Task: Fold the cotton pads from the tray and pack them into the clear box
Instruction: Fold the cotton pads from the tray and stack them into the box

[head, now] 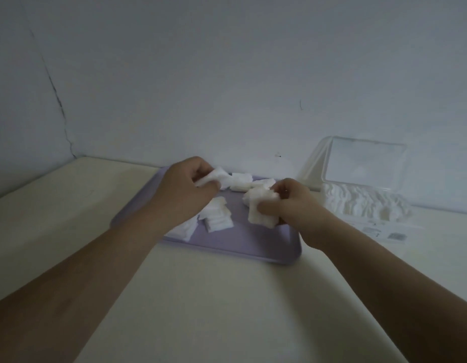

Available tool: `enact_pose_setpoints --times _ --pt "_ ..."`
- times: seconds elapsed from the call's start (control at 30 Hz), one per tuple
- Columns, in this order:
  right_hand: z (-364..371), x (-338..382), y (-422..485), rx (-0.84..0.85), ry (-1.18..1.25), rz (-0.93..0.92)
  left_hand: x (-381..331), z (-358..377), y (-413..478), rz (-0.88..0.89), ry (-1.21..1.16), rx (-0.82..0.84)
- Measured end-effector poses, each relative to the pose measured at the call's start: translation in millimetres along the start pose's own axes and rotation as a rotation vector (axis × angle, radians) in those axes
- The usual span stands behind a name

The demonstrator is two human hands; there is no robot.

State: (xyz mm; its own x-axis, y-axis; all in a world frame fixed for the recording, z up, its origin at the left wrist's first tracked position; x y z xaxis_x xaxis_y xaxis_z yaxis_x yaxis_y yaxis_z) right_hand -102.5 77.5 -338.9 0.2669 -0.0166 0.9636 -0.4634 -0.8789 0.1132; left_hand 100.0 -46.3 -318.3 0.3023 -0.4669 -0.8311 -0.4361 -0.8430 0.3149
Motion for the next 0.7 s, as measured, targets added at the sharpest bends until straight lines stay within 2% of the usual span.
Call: enact_pose_setpoints --times 0.1,0.2,0.27,0.4,0.53,0.7 --pt "-8 -12 -13 0.018 0.153 0.050 -5 17 -16 -0.055 -0.286 0.185" --pt "-11 -24 -24 0.010 0.054 -0.019 0 39 -28 -0.160 -0.451 0.327" --pt "-10 -29 -28 -0.078 0.020 -0.089 5 47 -32 -0.193 -0.511 0.381" --pt "-8 -38 -32 -0.246 -0.151 -0.254 12 55 -34 -0.179 -0.441 0.468" --pt "-8 -49 -32 -0.168 -0.167 -0.203 16 61 -34 -0.172 -0.375 0.502" --pt "-15 -55 -33 -0.085 -0.140 -0.229 18 63 -36 -0.089 -0.281 0.480"
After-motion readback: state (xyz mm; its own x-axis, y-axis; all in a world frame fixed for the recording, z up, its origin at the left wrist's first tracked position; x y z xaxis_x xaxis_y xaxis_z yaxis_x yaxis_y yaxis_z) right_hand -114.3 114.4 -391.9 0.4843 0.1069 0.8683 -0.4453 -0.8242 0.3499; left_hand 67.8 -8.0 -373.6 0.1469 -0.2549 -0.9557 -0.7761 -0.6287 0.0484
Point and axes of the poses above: each hand's wrist, its own y-axis towards the middle knuckle, its own z-axis out of the palm, x = y × z, the point moved 1 cm from there along y, towards the middle knuckle, and after that the axes turned 4 degrees about -z, right-handed, at the moved point
